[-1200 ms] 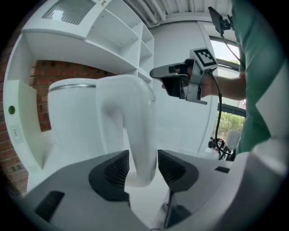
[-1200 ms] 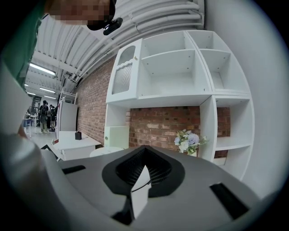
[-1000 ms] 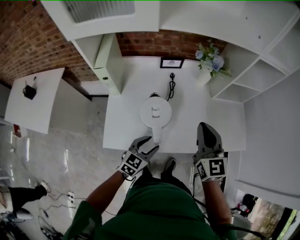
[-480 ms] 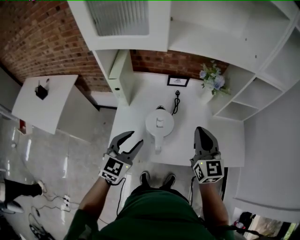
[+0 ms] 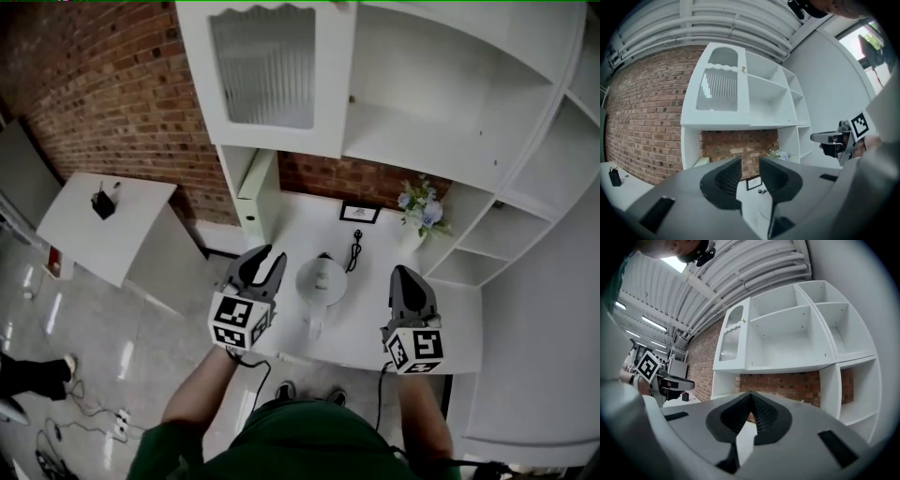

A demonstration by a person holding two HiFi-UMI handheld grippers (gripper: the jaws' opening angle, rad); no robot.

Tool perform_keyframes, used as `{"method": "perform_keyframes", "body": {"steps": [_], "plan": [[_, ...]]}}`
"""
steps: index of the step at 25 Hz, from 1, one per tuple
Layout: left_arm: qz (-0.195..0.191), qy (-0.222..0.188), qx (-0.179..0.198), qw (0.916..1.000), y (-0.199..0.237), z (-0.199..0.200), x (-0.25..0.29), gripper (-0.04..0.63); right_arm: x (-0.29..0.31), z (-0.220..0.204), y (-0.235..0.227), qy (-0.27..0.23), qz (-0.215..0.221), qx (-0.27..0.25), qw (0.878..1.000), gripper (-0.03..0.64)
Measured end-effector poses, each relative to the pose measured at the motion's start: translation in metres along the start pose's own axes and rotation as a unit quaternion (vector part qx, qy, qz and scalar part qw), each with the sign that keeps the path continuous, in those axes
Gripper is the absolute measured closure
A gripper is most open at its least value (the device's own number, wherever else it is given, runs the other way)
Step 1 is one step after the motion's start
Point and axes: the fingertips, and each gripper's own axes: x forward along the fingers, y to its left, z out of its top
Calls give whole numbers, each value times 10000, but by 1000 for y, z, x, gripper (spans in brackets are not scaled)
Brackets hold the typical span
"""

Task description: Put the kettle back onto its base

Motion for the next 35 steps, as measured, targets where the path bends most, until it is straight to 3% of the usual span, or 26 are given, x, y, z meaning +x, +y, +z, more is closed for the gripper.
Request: {"method": "perform_keyframes", "body": {"steps": [11, 19, 35], "plan": [[-80, -651, -109, 9978, -18, 63, 14, 466, 0, 54, -25, -489, -156, -164, 9985, 604], [-47, -522, -255, 9983, -23, 58, 27, 466, 0, 55, -31, -484, -107, -202, 9986, 604], [31, -282, -202, 9994, -32, 51, 48, 466, 16, 41, -52, -451, 31, -35, 9990, 604]]}}
